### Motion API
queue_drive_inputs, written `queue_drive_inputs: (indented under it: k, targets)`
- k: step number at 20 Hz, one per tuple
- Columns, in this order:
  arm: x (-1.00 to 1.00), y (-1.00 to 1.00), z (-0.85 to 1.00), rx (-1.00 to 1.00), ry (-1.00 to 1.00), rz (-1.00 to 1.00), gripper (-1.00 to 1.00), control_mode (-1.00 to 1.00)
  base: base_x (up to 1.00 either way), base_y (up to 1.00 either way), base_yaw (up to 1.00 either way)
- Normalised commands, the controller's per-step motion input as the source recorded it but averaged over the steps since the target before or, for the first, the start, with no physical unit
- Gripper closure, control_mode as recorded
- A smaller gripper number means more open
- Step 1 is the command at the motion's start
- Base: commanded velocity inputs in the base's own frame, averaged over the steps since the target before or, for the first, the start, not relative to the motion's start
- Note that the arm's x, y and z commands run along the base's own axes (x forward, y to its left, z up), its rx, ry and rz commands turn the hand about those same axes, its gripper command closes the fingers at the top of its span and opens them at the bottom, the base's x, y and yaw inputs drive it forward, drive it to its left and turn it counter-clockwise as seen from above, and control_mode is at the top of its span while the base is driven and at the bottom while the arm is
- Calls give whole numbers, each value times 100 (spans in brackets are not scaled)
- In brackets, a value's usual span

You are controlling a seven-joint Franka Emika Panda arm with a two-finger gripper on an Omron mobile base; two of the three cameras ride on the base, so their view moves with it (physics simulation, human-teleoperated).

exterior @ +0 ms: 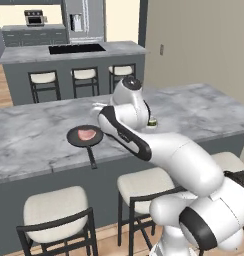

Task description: Pick up the pan with the steak in it and place it on the dining table. Then place the steak on the plate.

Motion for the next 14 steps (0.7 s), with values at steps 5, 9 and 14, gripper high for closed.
queue_drive_inputs:
  k: [5,9,14]
  targets:
    - [12,6,-3,0,4,-4,-100,-100,0,0,0]
    - [1,21,-1,1,2,-14,-100,-100,0,0,0]
    - [-18,22,-4,6,0,-25,-100,-100,0,0,0]
